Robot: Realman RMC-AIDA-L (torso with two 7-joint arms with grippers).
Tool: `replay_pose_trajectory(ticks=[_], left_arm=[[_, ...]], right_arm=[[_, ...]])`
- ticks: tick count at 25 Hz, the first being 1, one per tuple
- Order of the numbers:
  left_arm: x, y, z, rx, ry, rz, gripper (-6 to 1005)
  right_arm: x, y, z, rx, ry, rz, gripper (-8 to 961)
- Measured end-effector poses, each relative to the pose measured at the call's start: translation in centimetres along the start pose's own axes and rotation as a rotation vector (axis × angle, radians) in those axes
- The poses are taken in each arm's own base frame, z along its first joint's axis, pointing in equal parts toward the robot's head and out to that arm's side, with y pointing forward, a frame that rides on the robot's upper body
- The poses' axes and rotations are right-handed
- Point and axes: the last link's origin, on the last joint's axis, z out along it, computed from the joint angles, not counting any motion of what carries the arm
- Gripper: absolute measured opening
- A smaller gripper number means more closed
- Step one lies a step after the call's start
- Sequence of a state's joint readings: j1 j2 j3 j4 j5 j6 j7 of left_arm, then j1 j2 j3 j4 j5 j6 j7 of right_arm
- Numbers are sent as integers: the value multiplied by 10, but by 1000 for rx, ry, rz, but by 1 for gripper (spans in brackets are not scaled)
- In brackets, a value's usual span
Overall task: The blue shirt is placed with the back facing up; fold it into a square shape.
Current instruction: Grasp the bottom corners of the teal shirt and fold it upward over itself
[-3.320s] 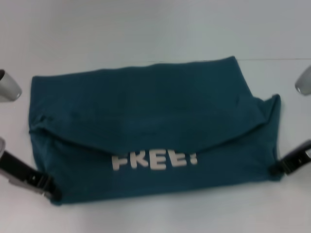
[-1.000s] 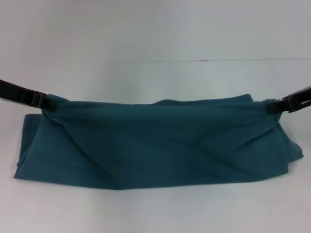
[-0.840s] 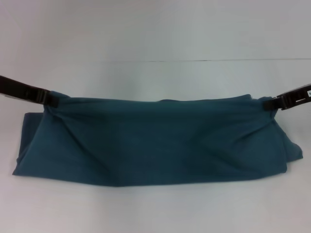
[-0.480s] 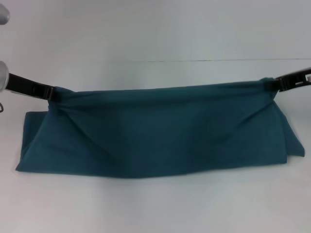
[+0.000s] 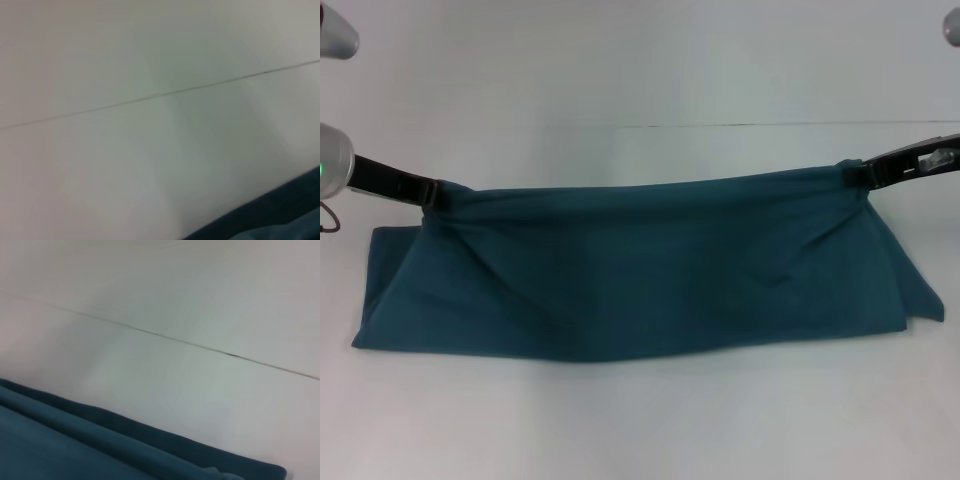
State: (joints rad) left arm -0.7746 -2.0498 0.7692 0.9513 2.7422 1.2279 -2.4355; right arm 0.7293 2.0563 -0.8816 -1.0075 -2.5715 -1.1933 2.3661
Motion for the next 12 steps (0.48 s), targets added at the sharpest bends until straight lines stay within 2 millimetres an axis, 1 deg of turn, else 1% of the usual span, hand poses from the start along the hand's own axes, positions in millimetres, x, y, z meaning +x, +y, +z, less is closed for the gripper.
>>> replay_pose_trajectory(ticks=[6,12], left_arm=[[-2,0,8,65,4,33,189],[-5,-5,9,103,38,14,216]], right_arm=[[5,-4,16,62,23,18,61],[5,-3,23,76,10,29,62]])
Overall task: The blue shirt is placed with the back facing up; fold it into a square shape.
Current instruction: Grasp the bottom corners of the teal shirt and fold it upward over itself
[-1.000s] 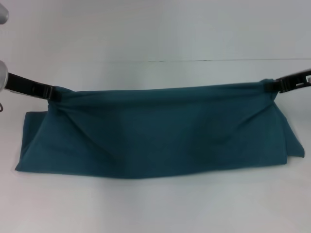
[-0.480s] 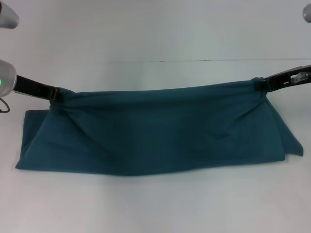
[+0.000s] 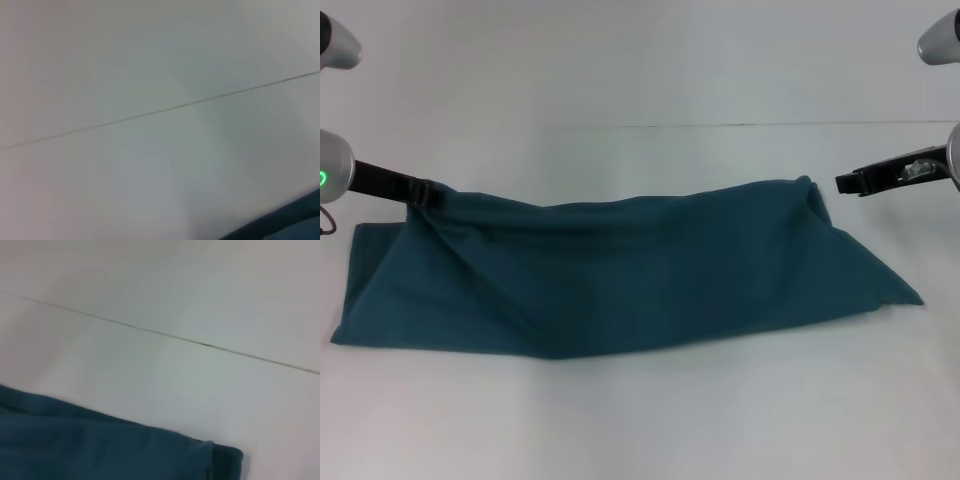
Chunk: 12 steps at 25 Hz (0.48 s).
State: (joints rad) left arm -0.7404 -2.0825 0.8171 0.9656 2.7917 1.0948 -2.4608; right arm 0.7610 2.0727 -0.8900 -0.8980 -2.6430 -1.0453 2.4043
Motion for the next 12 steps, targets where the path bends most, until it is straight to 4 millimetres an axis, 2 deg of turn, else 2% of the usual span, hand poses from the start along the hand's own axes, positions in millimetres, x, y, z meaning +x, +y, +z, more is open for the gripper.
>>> replay_pose_trajectory(ticks=[6,12], left_arm=[[-2,-1,1,-1,-1,-8,332],[-2,4,1,-24,-15,-10,467]], right_arm=[[-2,1,0,6,-9,0,266],[-2,7,1,-3,3,-27,517]])
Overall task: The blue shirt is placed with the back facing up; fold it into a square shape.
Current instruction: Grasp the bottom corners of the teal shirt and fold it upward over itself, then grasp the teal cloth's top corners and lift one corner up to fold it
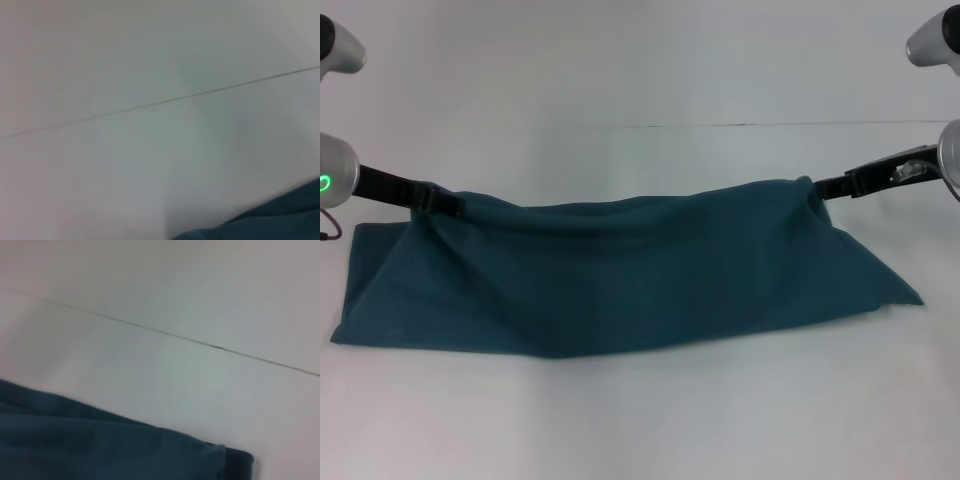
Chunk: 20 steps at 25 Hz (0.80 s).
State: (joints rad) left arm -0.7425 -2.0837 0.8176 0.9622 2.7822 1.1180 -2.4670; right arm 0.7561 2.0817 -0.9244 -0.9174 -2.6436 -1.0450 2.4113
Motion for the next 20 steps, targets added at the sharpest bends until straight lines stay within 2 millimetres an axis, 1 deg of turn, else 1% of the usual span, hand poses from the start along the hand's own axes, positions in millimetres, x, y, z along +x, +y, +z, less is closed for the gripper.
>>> replay_pose_trajectory(ticks=[5,8,10,12,13,15,20], left_arm=[[0,1,-3,-9,-23,-2,681],[1,-2,-10,-4,-13,-6,901],[1,-4,-14,6,-2,-15,916],[1,-6,-17,11,2,-22,931],[-1,-10,-24,12,-5,-56,938],[-4,-12,-28,11,-18,-84,936],[-29,-25,-45,10,-75,-262,931]], right_arm=[[2,5,0,-9,17,-25,715],[3,4,-1,-7,16,-26,845],[3,3,-4,-3,9,-29,931],[4,3,-6,-4,6,-33,930],[4,4,-10,-6,9,-46,929],[4,5,-11,-8,13,-57,928],[3,12,-24,5,19,-148,927]])
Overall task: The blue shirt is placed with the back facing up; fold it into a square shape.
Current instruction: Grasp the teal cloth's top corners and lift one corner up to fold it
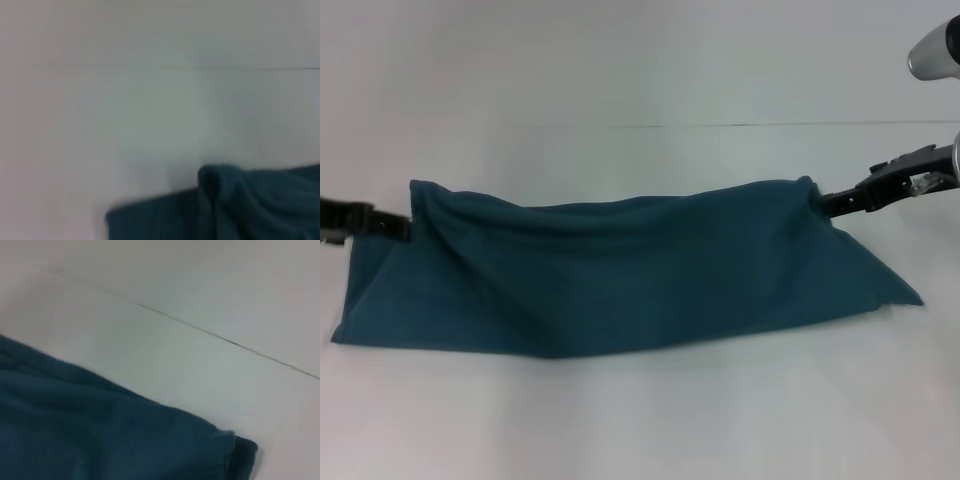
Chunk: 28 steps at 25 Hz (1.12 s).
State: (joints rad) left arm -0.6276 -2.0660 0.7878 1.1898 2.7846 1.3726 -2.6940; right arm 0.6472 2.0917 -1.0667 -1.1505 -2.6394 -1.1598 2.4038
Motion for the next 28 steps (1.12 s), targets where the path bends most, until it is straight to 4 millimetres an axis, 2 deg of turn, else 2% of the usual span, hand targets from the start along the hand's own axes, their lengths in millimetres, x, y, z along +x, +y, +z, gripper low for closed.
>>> replay_pose_trajectory(ticks=[5,7,16,22,28], left_arm=[[-16,-17,-3,-24,-21,-155,927],[-30,-32,-4,-51,-29,-286,927],[-51,-54,-10,-53,-54,-430,926],[-63,-50,-7,-95,-132,-444,925],[-66,-47,-3,-113,-150,-456,925]], right_arm=[[-5,6,-9,10,-16,-56,926],[-7,8,-10,8,-17,-74,925],[-16,16,-8,3,-15,-124,924],[-20,17,-9,5,-22,-131,923],[-18,17,-11,8,-25,-124,922]])
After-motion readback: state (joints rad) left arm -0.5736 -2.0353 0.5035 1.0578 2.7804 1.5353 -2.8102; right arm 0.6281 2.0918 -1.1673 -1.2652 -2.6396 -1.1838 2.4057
